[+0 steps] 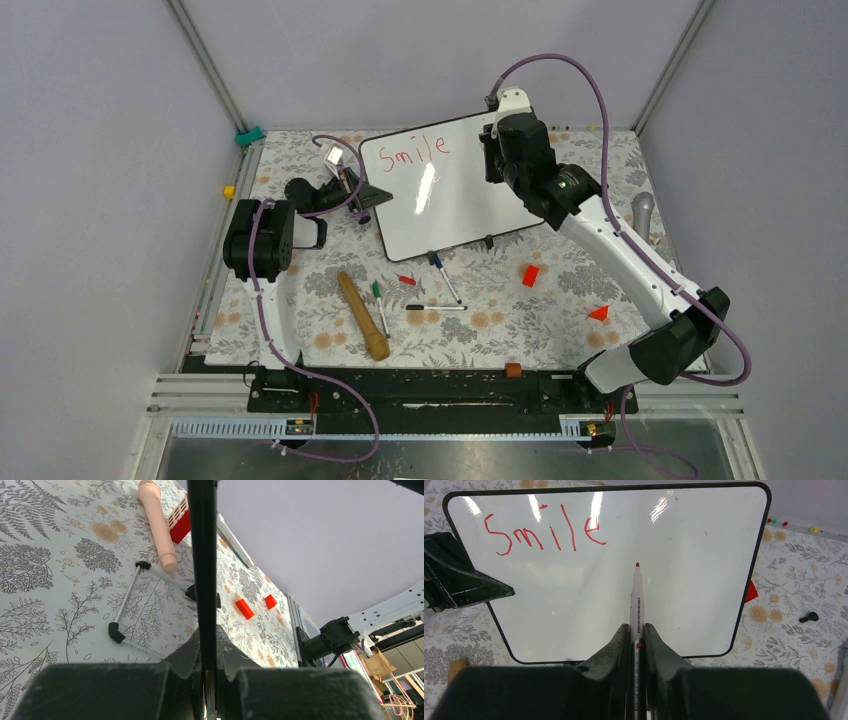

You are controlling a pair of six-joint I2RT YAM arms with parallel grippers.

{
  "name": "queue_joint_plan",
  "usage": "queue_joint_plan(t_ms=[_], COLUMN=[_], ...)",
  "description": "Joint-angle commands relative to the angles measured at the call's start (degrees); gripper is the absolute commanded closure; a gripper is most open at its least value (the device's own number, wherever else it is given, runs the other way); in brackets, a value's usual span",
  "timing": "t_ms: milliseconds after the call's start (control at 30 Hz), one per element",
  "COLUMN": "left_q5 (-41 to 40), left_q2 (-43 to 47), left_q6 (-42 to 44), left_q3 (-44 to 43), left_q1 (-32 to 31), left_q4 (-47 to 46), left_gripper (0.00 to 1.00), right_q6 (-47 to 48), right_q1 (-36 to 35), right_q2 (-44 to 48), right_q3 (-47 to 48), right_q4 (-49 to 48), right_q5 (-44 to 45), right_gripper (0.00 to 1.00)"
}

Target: Write a sentence on the whiteboard

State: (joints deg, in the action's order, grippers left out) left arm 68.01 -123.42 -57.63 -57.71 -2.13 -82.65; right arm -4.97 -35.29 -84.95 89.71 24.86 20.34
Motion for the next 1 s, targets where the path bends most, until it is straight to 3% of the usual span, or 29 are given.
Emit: queue_joint_plan(t_ms=[0,467,967], left_q5=[1.49,1.80,2.07], left_q2=[2.04,1.09,0.63], left_q6=[4.39,3.80,3.33], left_q3=[2.91,2.03,1.55], left_q1=[-0.72,-0.33,-0.50], left_q4=[-1.81,-1.88,-1.90], left_gripper=[1.00,1.00,1.00], right_q6=[0.04,0.13,-0.27], right_q1=[0.44,0.44,0.46], right_q2=[1.86,-1.89,-8.38], right_q3=[0.00,-0.84,4.91], right_q4=[-2.21,-7.46,-4.34], right_q5=[0.60,-0.91,-3.20], right_gripper=[1.00,1.00,1.00])
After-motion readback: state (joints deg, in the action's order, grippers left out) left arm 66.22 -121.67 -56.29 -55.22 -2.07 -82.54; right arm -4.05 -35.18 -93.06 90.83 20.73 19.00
